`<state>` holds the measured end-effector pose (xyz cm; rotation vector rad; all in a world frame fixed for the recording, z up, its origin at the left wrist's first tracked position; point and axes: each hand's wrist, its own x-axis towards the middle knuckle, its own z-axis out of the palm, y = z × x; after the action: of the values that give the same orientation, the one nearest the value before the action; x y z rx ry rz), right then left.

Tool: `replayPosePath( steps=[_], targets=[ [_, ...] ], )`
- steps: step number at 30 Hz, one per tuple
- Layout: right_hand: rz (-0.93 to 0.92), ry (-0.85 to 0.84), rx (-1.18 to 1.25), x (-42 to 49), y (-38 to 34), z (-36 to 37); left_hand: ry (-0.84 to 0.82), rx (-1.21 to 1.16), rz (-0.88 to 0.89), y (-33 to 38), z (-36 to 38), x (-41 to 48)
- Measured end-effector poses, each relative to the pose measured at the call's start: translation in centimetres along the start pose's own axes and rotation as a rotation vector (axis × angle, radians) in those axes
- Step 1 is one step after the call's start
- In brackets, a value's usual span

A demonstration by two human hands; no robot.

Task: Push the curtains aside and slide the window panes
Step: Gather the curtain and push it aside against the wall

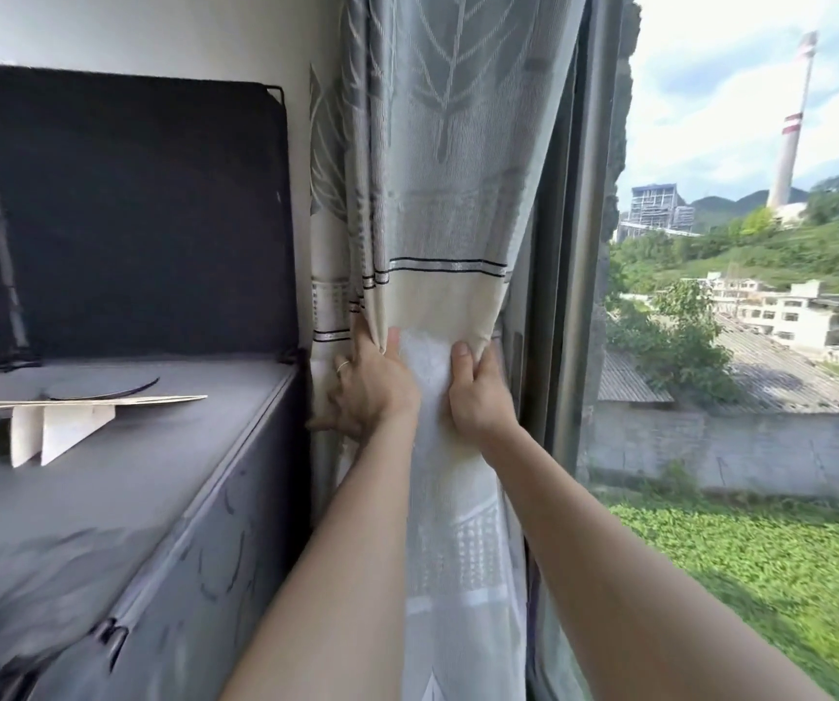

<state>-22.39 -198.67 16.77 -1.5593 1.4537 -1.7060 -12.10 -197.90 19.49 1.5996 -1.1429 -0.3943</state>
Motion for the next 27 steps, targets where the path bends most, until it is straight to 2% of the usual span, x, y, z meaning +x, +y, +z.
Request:
replayPosePath(
  steps=[10,15,19,23,27],
  targets=[
    [-0.006,0.026,-0.014,7.5,3.3,2.3,-0.002,0.106,-0.052,0.5,4.0,5.6],
    [-0.022,0.042,-0.020,9.8,4.2,4.0,0.048,0.170,-0.012,0.5,5.0,8.8],
    [-0.014,0.111,-0.158,10.7,4.4,5.2,0.128,0.188,0.008,0.3,6.2,9.9],
    [-0.046,0.162,-0.312,11.3,3.7,5.0,0.148,0.285,0.039,0.3,6.5,10.8],
    [0.000,0.157,-0.370,10.9,3.0,4.8,0.136,0.296,0.007,0.2,6.1,10.2]
  ],
)
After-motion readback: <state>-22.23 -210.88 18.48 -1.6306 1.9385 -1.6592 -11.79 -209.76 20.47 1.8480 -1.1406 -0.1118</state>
